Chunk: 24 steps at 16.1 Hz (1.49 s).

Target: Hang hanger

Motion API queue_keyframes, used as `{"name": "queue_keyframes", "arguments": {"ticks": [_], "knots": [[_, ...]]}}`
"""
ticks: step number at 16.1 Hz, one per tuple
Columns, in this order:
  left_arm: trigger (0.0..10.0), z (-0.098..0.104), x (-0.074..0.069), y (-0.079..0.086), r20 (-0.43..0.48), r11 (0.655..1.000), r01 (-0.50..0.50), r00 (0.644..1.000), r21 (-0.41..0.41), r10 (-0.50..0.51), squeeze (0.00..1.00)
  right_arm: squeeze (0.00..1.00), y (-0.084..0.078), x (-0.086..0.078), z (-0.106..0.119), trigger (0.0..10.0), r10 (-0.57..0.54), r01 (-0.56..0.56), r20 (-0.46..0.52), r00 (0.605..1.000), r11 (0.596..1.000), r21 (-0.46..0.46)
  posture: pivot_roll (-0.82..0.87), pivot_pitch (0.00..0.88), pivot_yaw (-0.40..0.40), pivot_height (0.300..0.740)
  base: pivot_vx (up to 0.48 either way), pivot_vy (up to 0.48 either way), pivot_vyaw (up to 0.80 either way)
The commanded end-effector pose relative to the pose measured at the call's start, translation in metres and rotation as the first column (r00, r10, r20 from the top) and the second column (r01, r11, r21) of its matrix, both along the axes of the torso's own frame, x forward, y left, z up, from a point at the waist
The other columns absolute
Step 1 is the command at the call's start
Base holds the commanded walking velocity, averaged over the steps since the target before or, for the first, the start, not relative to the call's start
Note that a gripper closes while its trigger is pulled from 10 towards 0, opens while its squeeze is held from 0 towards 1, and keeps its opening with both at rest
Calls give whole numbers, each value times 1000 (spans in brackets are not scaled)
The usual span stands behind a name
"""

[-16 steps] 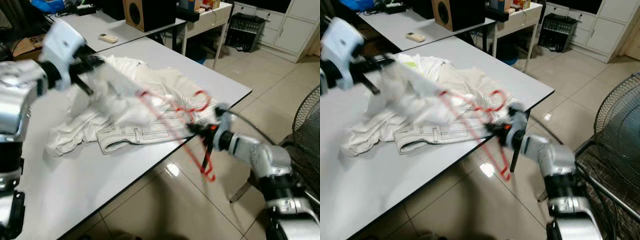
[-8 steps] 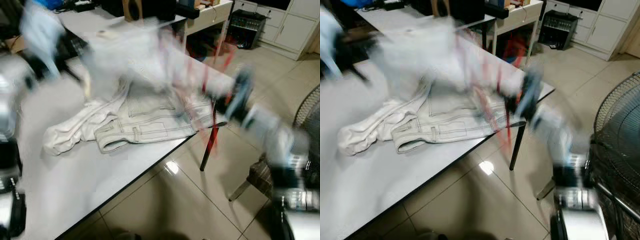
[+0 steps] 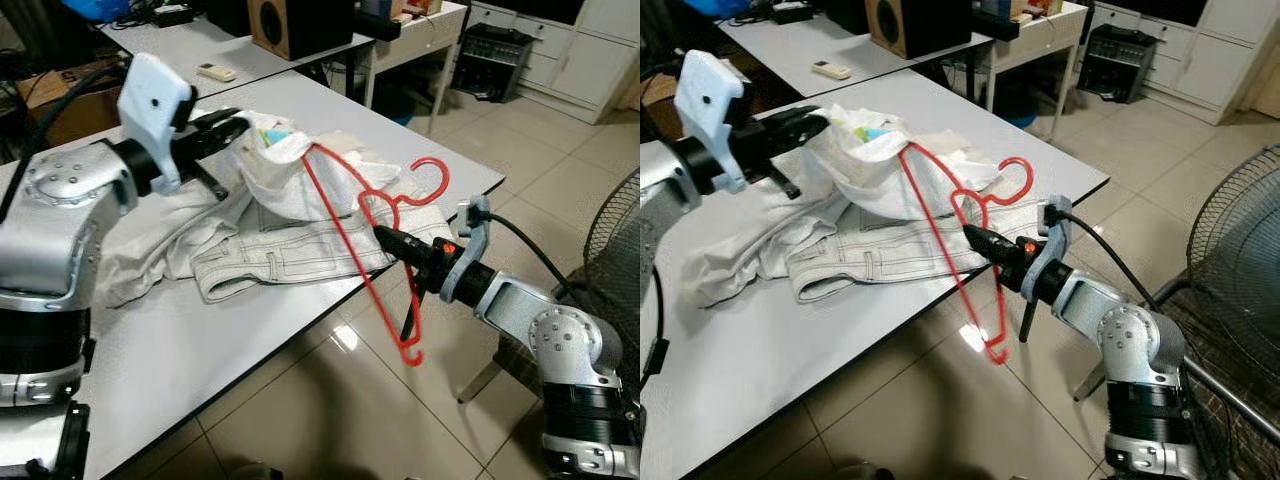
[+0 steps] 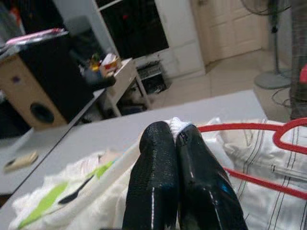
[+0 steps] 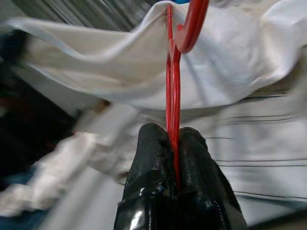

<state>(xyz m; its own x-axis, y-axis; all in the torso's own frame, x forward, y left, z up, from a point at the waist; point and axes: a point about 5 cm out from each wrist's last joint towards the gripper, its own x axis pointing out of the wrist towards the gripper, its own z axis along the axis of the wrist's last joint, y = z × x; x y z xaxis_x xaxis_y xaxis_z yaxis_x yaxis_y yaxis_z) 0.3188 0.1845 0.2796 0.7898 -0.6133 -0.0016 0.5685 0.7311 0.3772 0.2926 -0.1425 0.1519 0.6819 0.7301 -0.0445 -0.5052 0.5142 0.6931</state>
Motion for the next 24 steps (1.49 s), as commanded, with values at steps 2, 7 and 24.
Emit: {"name": "queue_keyframes", "arguments": {"ticks": [2, 7, 24], "knots": [[0, 5, -5, -6, 54, 999, 40, 998, 33, -42, 0, 0, 6, -5, 0, 10000, 38, -36, -38, 999, 998, 53, -64, 0, 59, 740, 0, 0, 0], [0, 14, -7, -6, 144, 1000, 6, 990, -10, -4, 0, 0, 11, -13, -18, 10000, 54, -44, -170, 984, 997, 60, -55, 0, 49, 740, 0, 0, 0], [0, -32, -22, -16, -77, 956, 221, 975, 192, -210, 0, 0, -8, -7, -19, 10000, -106, 155, -272, 956, 974, 167, -50, 0, 39, 740, 0, 0, 0]]}}
